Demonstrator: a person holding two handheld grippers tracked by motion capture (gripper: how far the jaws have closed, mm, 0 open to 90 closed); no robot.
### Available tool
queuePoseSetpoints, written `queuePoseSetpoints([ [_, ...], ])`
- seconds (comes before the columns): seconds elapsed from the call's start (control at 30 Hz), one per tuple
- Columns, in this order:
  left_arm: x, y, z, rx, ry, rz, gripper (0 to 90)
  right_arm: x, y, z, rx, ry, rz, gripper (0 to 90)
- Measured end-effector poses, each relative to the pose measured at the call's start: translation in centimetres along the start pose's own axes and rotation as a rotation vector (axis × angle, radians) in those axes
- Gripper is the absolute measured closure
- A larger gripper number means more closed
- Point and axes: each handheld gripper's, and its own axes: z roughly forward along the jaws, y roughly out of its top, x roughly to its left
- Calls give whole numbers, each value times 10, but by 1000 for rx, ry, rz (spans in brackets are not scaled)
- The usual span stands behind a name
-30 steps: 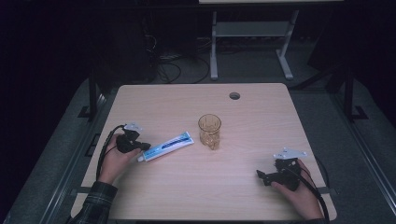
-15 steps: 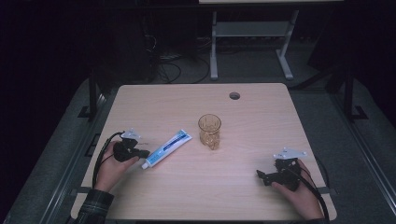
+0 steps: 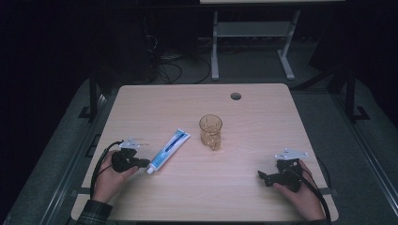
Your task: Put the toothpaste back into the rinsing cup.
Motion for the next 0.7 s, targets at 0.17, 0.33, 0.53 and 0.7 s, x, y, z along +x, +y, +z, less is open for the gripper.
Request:
queuePoseSetpoints([
  [0.17,2,2,-5,-8,19,-10,854,0,0,0,0,0,0,5],
  [0.33,4,12,-16,-39,76,-28,639,0,0,0,0,0,0,5],
  [0.53,4,23,-19,-56,75,-36,457,0,0,0,0,0,-1,5],
  [0.7,3,36,-17,-49,66,-23,392,0,0,0,0,0,0,5],
])
